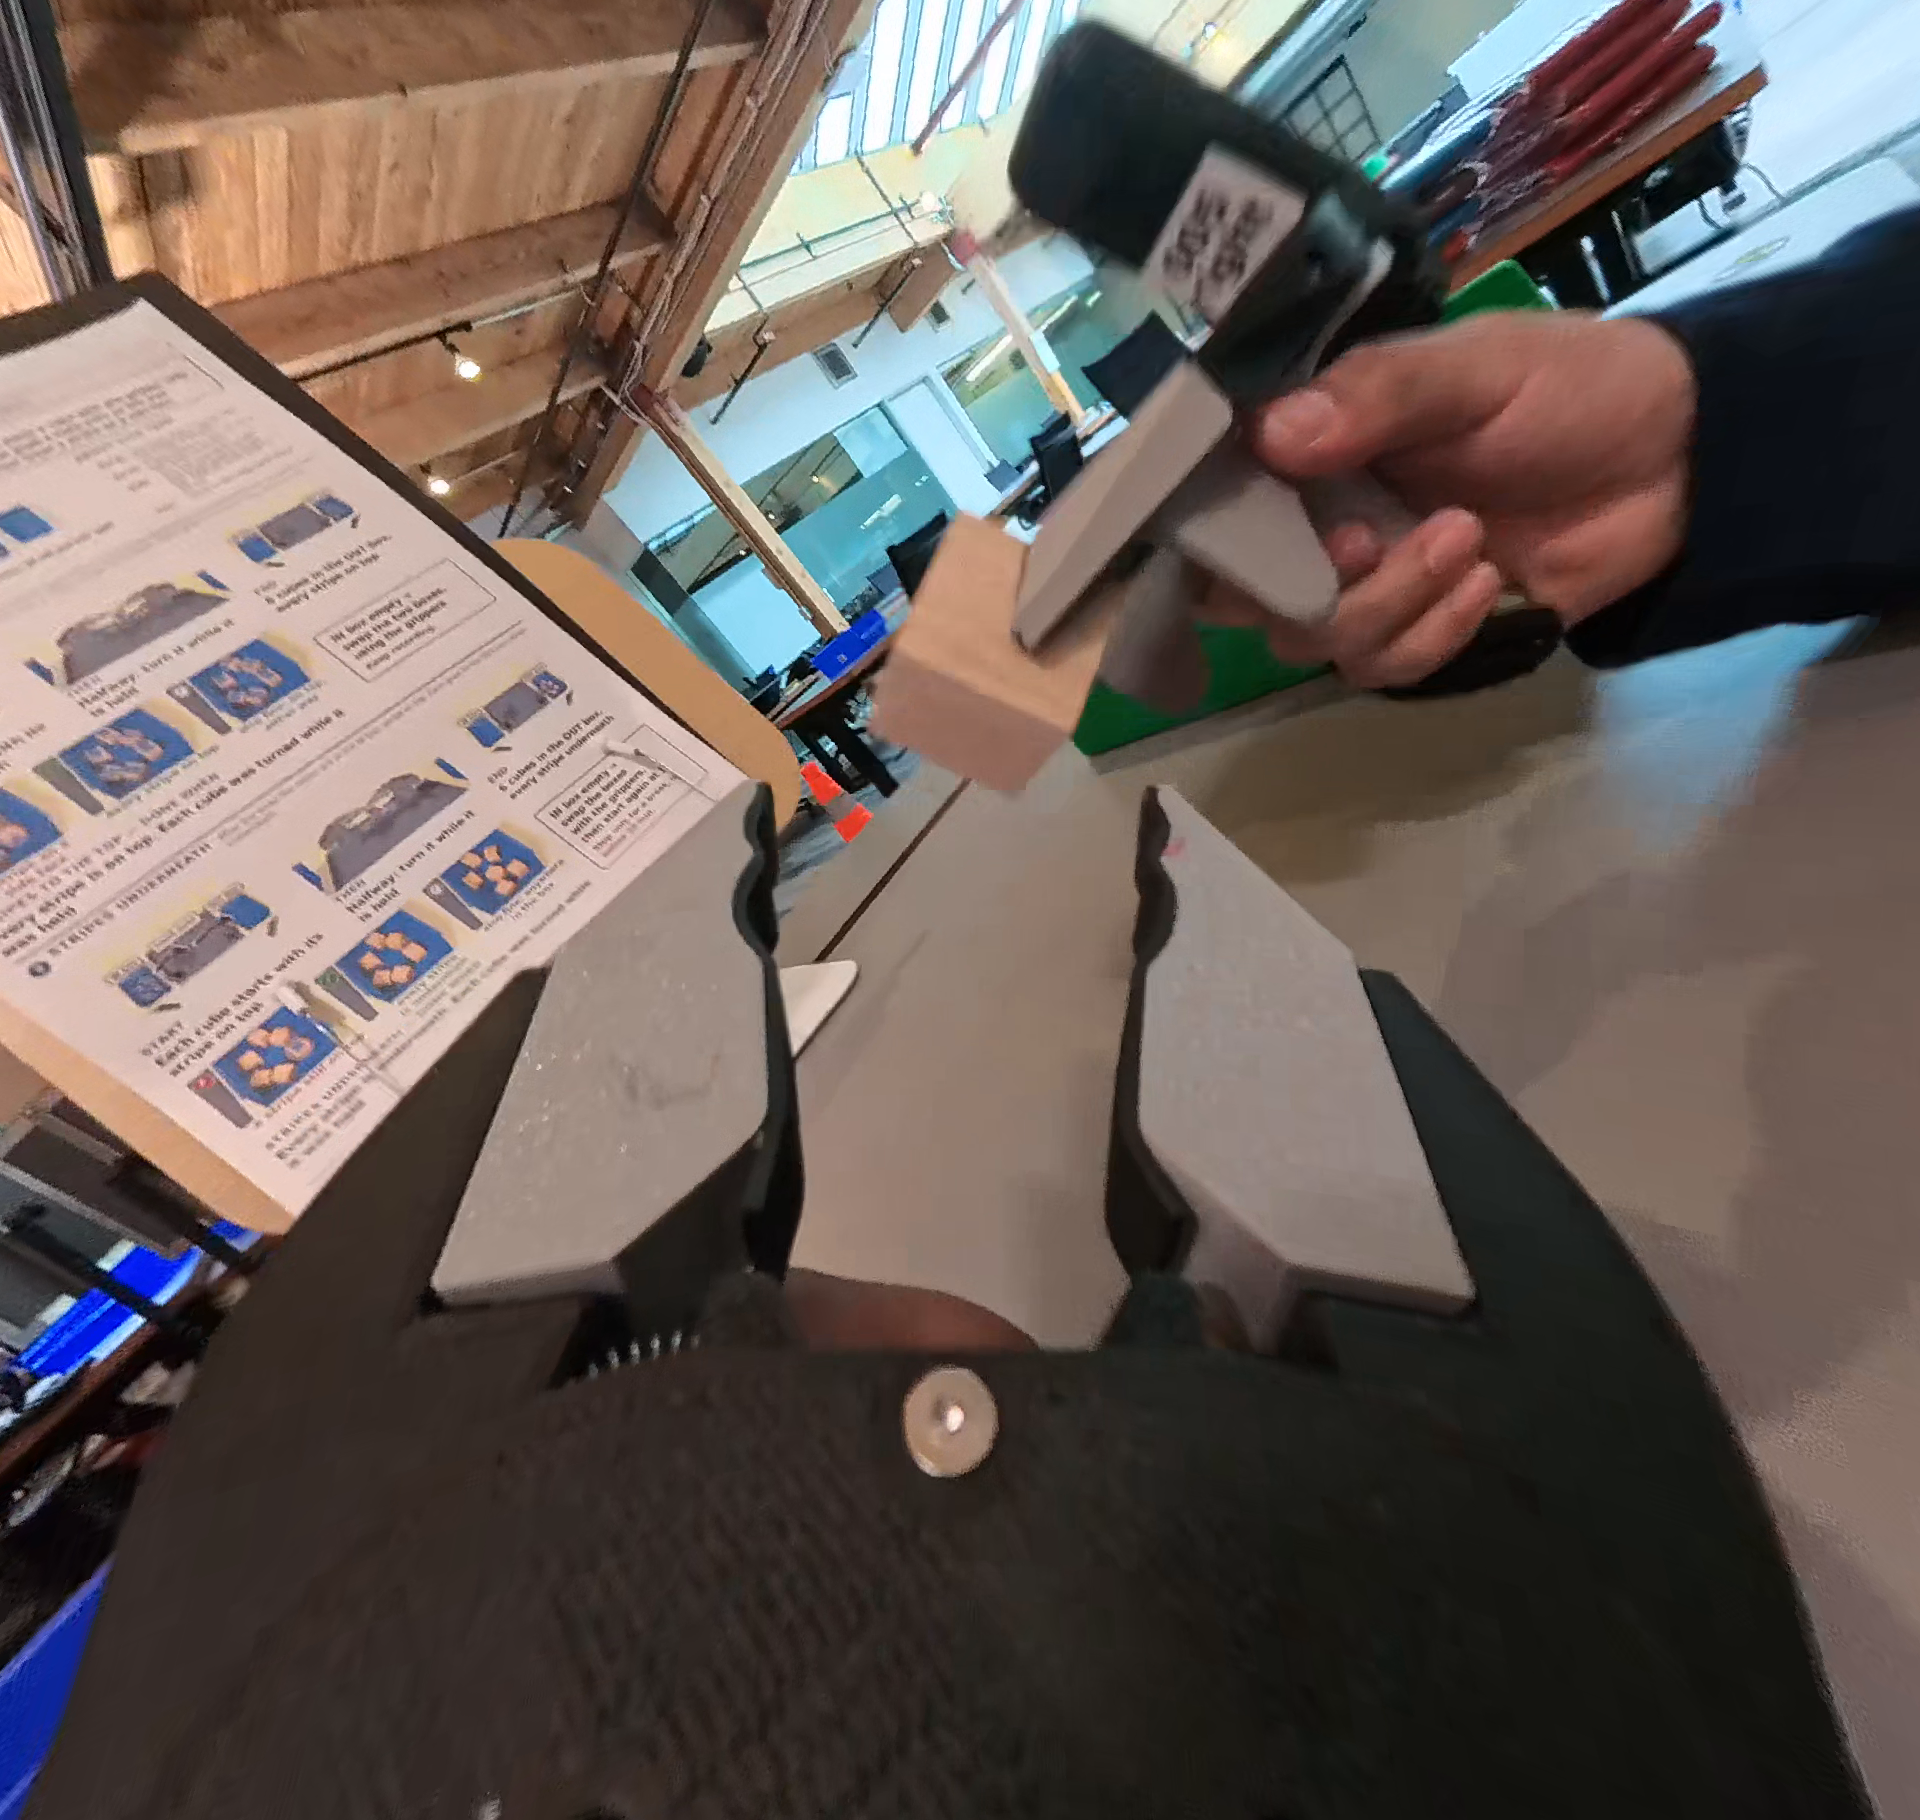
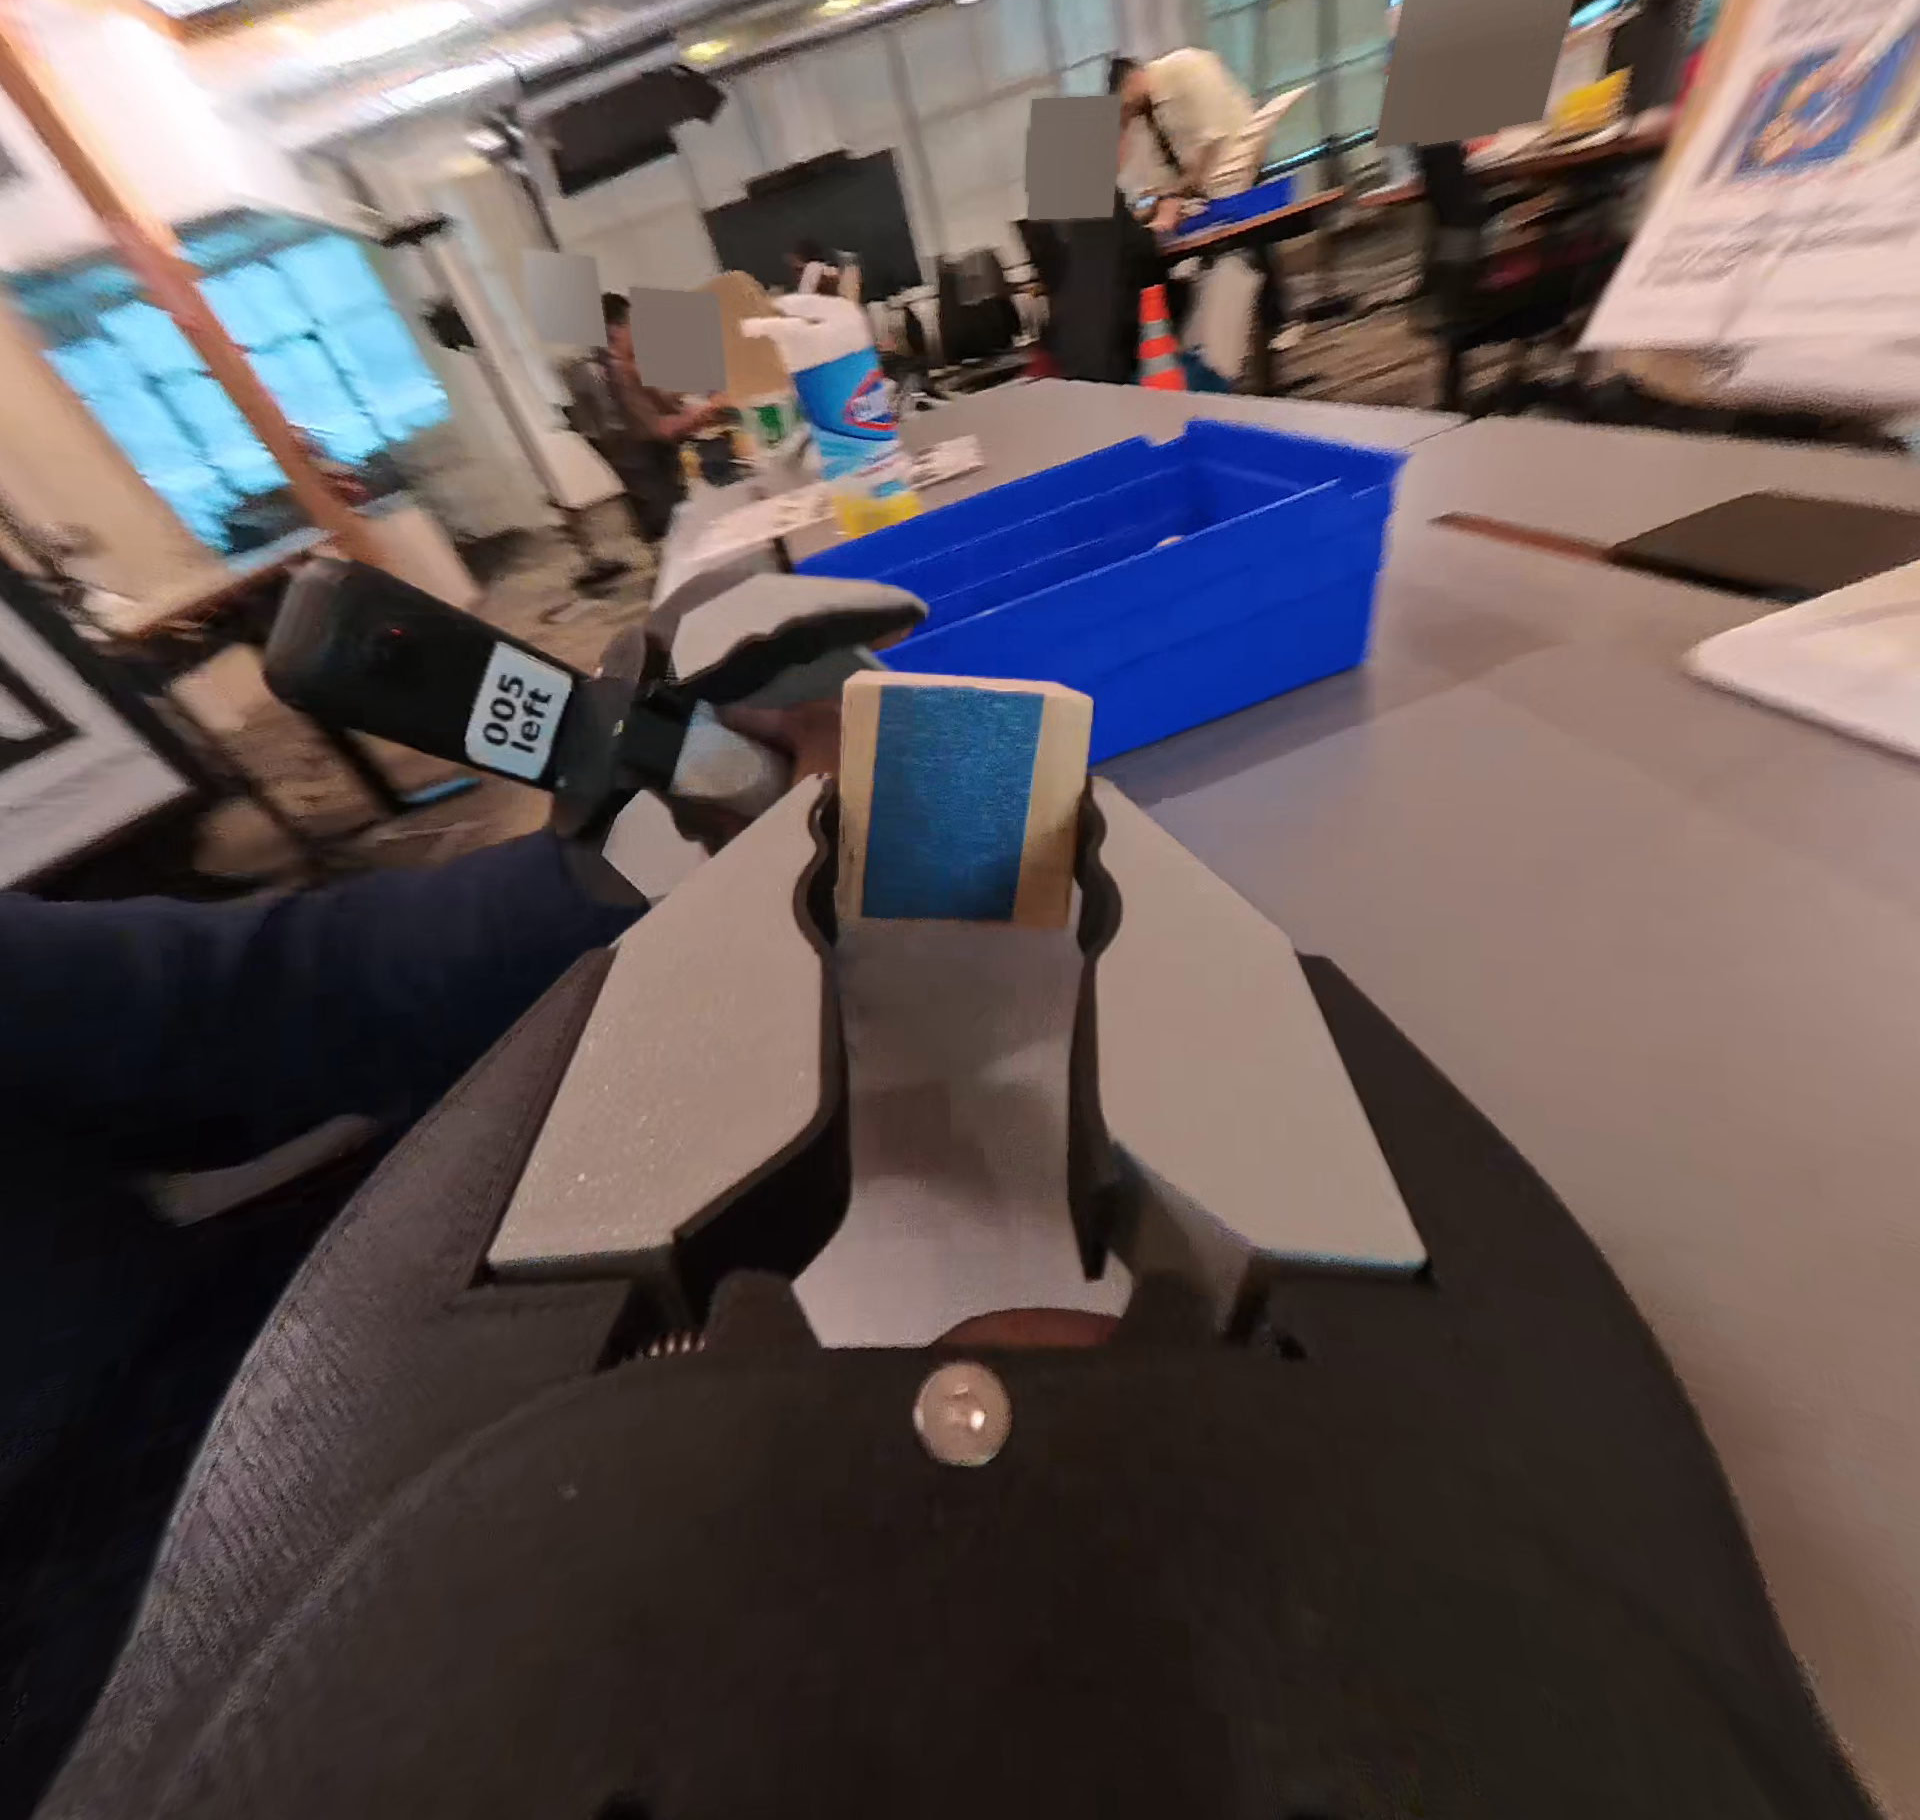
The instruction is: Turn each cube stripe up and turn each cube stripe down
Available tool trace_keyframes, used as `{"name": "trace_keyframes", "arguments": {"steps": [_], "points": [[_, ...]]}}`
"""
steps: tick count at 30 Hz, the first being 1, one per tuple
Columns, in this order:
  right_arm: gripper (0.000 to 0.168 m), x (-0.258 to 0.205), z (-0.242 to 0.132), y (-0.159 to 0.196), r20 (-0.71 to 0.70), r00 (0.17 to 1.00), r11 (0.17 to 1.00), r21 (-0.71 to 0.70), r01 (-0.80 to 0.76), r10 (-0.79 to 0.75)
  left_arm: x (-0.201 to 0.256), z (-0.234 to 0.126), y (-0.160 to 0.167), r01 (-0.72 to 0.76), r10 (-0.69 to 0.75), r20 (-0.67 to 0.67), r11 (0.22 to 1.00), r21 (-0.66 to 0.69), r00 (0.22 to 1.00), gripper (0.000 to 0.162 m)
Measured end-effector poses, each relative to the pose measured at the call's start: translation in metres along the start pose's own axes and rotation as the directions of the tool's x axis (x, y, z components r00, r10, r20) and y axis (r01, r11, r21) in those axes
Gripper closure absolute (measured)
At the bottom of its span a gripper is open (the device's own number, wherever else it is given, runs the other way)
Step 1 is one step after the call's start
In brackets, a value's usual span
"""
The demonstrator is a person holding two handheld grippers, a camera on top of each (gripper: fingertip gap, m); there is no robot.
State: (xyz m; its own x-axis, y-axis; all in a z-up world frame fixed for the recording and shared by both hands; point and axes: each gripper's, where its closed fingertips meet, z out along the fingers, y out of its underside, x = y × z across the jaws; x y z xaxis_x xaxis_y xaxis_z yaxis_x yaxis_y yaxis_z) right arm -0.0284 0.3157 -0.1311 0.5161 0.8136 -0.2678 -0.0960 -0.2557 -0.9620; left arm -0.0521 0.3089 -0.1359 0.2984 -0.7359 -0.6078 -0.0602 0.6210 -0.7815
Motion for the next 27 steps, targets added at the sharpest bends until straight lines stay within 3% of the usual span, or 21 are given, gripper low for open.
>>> {"name": "trace_keyframes", "arguments": {"steps": [3, 6, 8, 10, 14, 18, 22, 27], "points": [[0.126, -0.014, -0.025, -0.025, -0.183, 0.969, 0.986, -0.012, 0.166, -0.166, 0.008, 0.003, 0.009, -0.004, 0.003, -0.029, 0.999, -0.035, 1.000, 0.103], [0.126, -0.007, -0.080, -0.065, -0.429, 0.855, 0.956, -0.084, 0.283, -0.291, 0.015, 0.009, 0.019, -0.044, 0.041, -0.032, 0.995, -0.089, 0.999, 0.104], [0.126, 0.023, -0.134, -0.093, -0.605, 0.734, 0.949, -0.143, 0.282, -0.309, 0.022, 0.012, 0.025, -0.062, 0.057, -0.046, 0.991, -0.119, 0.997, 0.104], [0.127, 0.068, -0.190, -0.103, -0.725, 0.628, 0.959, -0.219, 0.179, -0.283, 0.030, 0.015, 0.029, -0.060, 0.049, -0.076, 0.988, -0.141, 0.996, 0.105], [0.126, 0.185, -0.283, -0.055, -0.871, 0.430, 0.913, -0.351, -0.208, -0.237, 0.037, 0.018, 0.036, -0.013, -0.007, -0.107, 0.982, -0.188, 0.994, 0.106], [0.125, 0.266, -0.327, 0.016, -0.906, 0.330, 0.793, -0.399, -0.460, -0.265, 0.042, 0.020, 0.045, 0.030, -0.060, -0.122, 0.972, -0.233, 0.991, 0.106], [0.124, 0.301, -0.348, 0.055, -0.928, 0.276, 0.712, -0.369, -0.597, -0.249, 0.041, 0.021, 0.054, 0.048, -0.082, -0.115, 0.962, -0.270, 0.990, 0.106], [0.112, 0.302, -0.350, 0.039, -0.932, 0.259, 0.727, -0.359, -0.585, -0.252, 0.043, 0.022, 0.057, 0.079, -0.119, -0.122, 0.953, -0.292, 0.985, 0.106]]}}
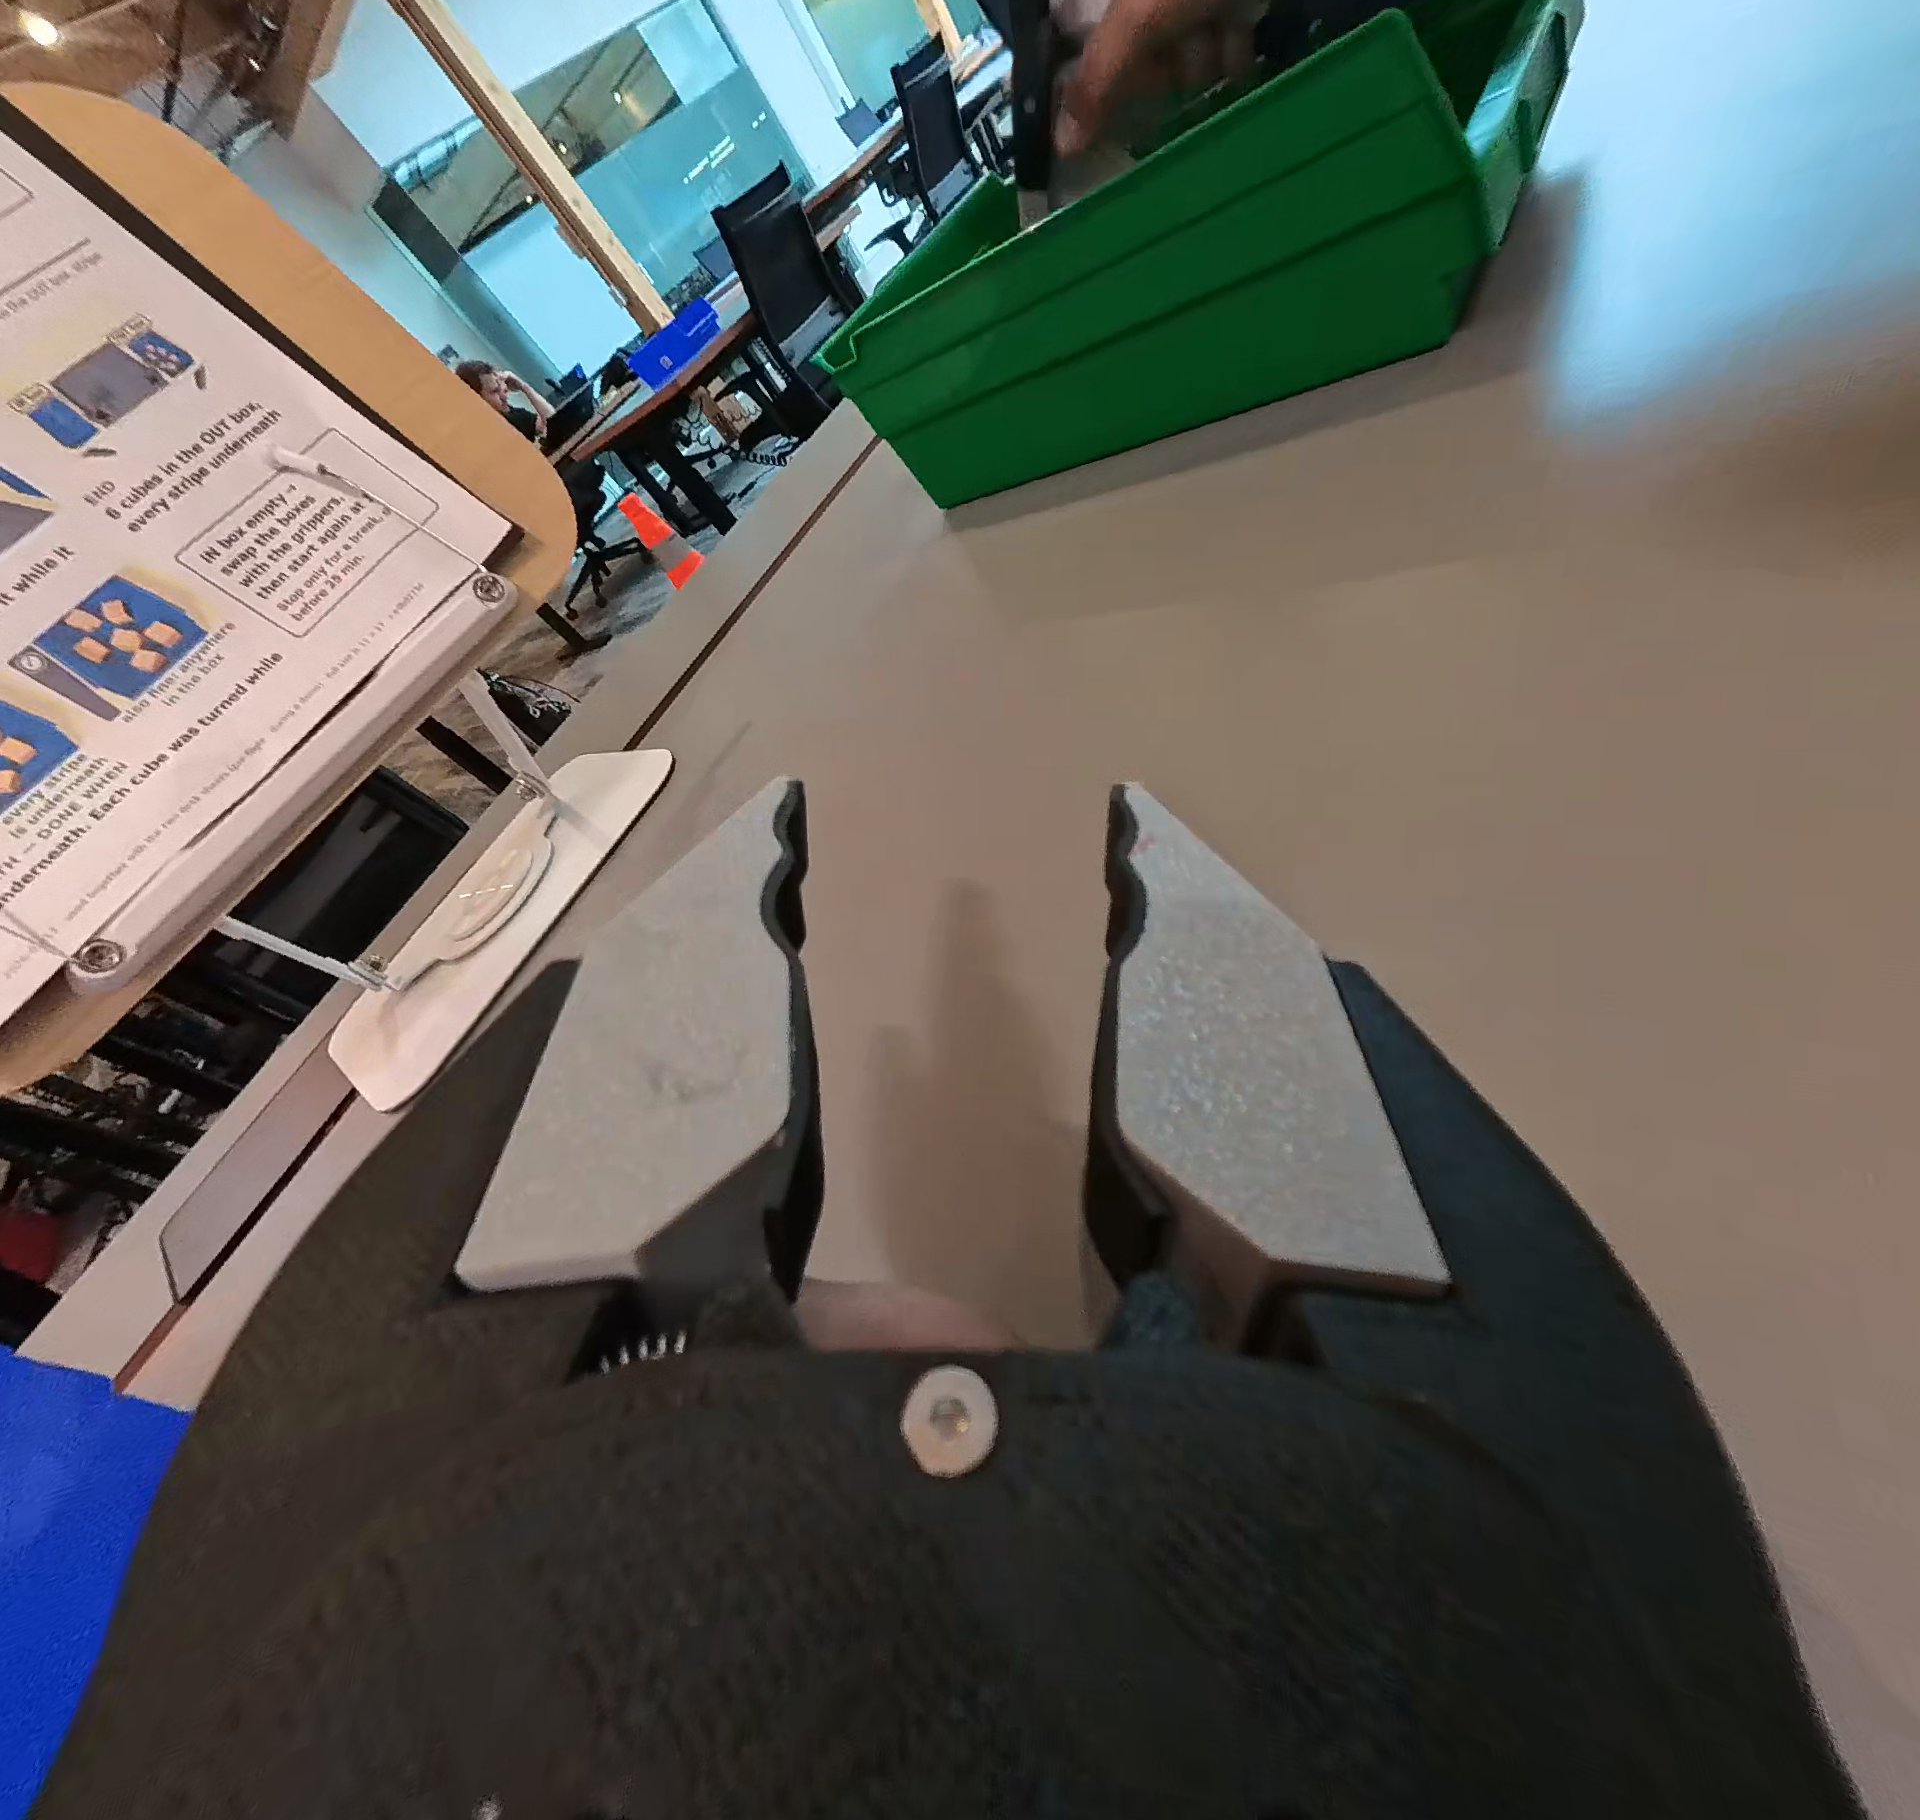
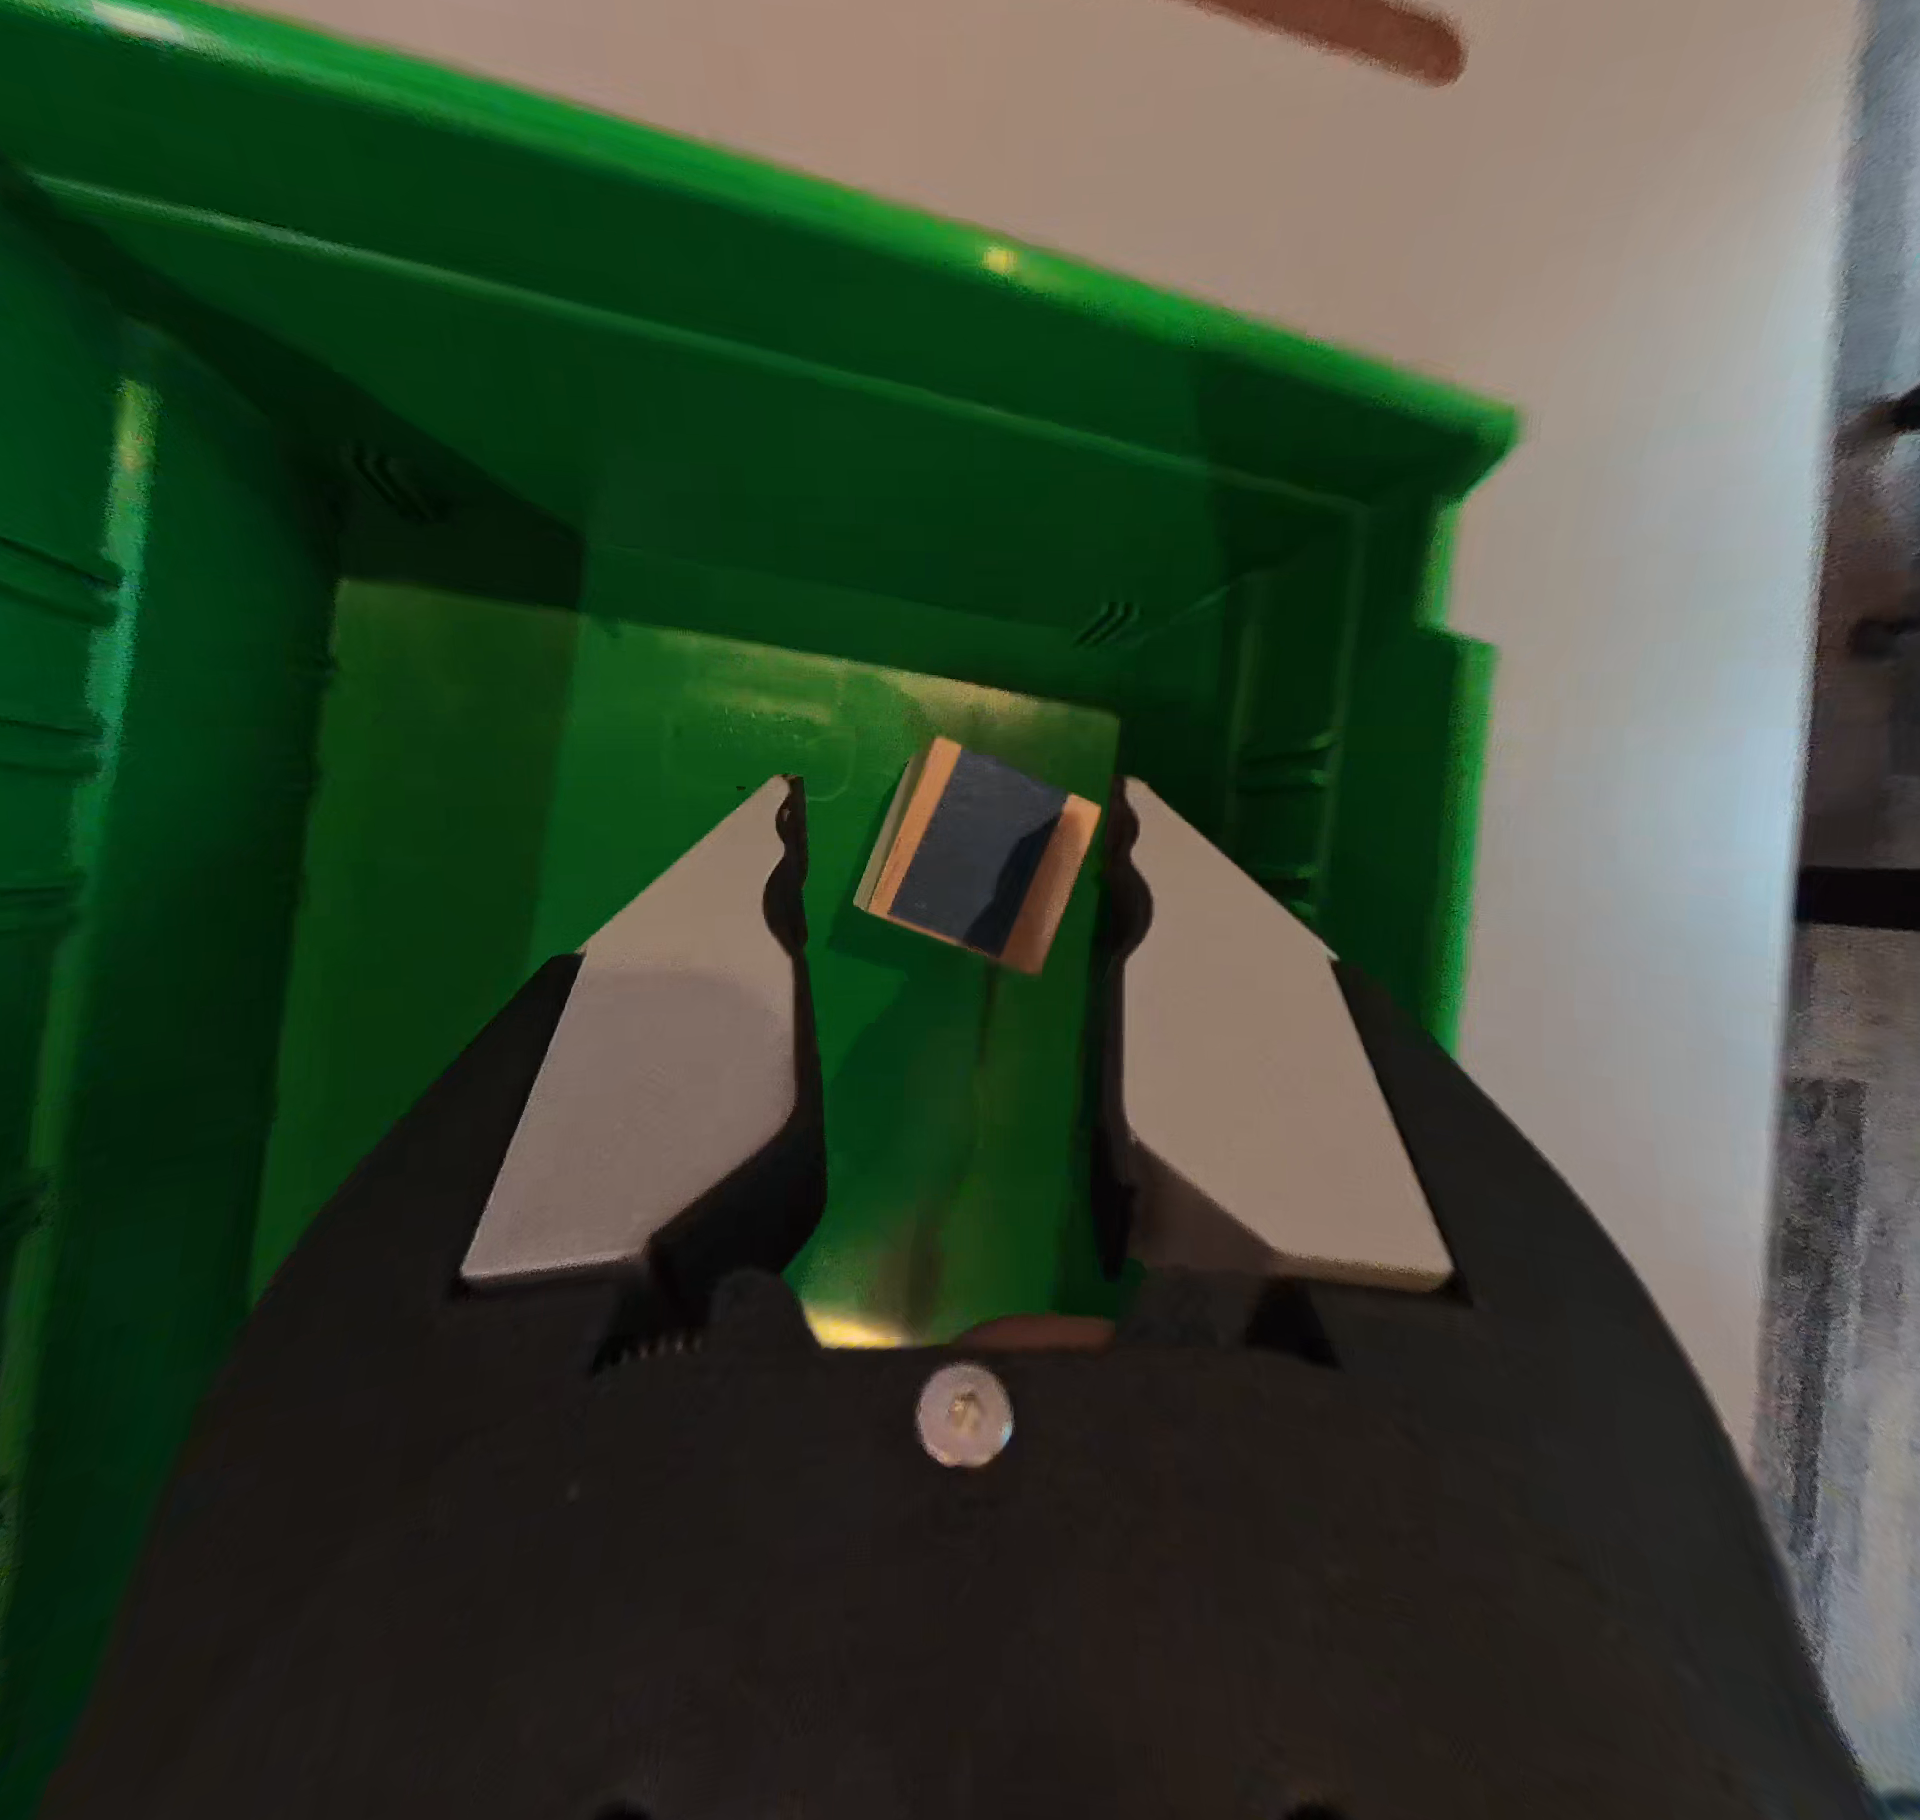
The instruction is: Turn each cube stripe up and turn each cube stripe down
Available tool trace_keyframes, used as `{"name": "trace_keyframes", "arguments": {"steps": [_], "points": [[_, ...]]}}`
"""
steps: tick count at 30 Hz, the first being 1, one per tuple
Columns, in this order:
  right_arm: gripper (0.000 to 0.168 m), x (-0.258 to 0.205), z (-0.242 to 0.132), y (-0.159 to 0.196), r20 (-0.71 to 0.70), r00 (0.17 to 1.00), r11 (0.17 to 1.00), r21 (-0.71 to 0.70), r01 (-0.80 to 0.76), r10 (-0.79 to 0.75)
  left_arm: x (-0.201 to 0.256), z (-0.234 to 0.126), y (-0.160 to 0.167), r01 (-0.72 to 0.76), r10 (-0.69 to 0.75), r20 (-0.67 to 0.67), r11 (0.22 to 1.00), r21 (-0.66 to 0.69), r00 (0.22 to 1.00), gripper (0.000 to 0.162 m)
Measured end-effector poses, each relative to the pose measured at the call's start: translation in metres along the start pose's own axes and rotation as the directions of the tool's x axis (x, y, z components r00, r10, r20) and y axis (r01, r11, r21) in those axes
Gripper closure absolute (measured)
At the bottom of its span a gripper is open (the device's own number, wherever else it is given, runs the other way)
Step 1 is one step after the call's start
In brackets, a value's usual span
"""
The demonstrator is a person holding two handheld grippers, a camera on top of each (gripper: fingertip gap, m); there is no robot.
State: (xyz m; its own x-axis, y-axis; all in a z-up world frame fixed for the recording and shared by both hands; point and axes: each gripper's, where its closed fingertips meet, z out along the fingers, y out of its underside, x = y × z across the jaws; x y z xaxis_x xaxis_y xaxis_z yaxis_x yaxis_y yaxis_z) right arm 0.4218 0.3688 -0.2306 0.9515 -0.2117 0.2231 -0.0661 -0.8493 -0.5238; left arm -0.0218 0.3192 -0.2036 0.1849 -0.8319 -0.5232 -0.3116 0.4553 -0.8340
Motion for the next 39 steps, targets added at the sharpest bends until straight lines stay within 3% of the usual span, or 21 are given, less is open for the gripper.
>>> {"name": "trace_keyframes", "arguments": {"steps": [2, 4, 7, 10, 13, 15, 18, 21, 24, 27, 29, 32, 39], "points": [[0.113, -0.006, -0.024, -0.015, -0.001, 1.000, 0.996, 0.091, 0.006, -0.006, -0.002, 0.001, 0.001, 0.014, -0.014, 0.003, 1.000, -0.012, 1.000, 0.106], [0.114, -0.036, -0.062, -0.036, 0.091, 0.996, 0.972, 0.234, -0.007, -0.015, -0.003, 0.001, 0.002, 0.038, -0.038, 0.004, 0.999, -0.020, 0.999, 0.106], [0.116, -0.117, -0.140, -0.060, 0.318, 0.941, 0.876, 0.479, -0.056, -0.114, -0.004, 0.001, 0.003, 0.082, -0.083, -0.007, 0.996, -0.031, 0.997, 0.101], [0.111, -0.212, -0.190, -0.053, 0.479, 0.835, 0.787, 0.610, -0.096, -0.270, 0.008, 0.000, 0.002, 0.144, -0.148, -0.085, 0.988, -0.054, 0.985, 0.092], [0.102, -0.301, -0.186, -0.029, 0.580, 0.716, 0.777, 0.624, -0.085, -0.388, 0.019, -0.006, -0.004, 0.263, -0.272, -0.147, 0.962, -0.076, 0.951, 0.080], [0.102, -0.338, -0.162, -0.015, 0.563, 0.707, 0.775, 0.632, -0.033, -0.429, 0.019, -0.020, -0.021, 0.312, -0.318, -0.162, 0.948, -0.062, 0.934, 0.082], [0.107, -0.362, -0.133, 0.001, 0.528, 0.710, 0.771, 0.636, 0.032, -0.465, -0.007, -0.056, -0.044, 0.347, -0.354, -0.096, 0.934, -0.081, 0.930, 0.094], [0.109, -0.367, -0.134, 0.007, 0.513, 0.695, 0.750, 0.659, 0.057, -0.503, -0.072, -0.101, -0.046, 0.406, -0.397, 0.082, 0.900, -0.160, 0.914, 0.097], [0.109, -0.368, -0.126, 0.014, 0.529, 0.685, 0.773, 0.629, 0.079, -0.501, -0.149, -0.143, -0.020, 0.400, -0.325, 0.285, 0.876, -0.269, 0.902, 0.102], [0.109, -0.374, -0.134, 0.015, 0.605, 0.635, 0.794, 0.608, 0.021, -0.481, -0.185, -0.166, 0.043, 0.401, -0.298, 0.276, 0.774, -0.491, 0.914, 0.105], [0.109, -0.375, -0.137, 0.015, 0.615, 0.626, 0.793, 0.609, 0.010, -0.480, -0.195, -0.177, 0.092, 0.396, -0.312, 0.245, 0.682, -0.614, 0.918, 0.116], [0.109, -0.375, -0.136, 0.016, 0.592, 0.637, 0.783, 0.622, 0.027, -0.493, -0.199, -0.191, 0.151, 0.366, -0.314, 0.215, 0.576, -0.731, 0.925, 0.114], [0.110, -0.376, -0.135, 0.019, 0.601, 0.630, 0.789, 0.614, 0.031, -0.492, -0.170, -0.209, 0.192, 0.236, -0.372, 0.058, 0.453, -0.859, 0.926, 0.109]]}}
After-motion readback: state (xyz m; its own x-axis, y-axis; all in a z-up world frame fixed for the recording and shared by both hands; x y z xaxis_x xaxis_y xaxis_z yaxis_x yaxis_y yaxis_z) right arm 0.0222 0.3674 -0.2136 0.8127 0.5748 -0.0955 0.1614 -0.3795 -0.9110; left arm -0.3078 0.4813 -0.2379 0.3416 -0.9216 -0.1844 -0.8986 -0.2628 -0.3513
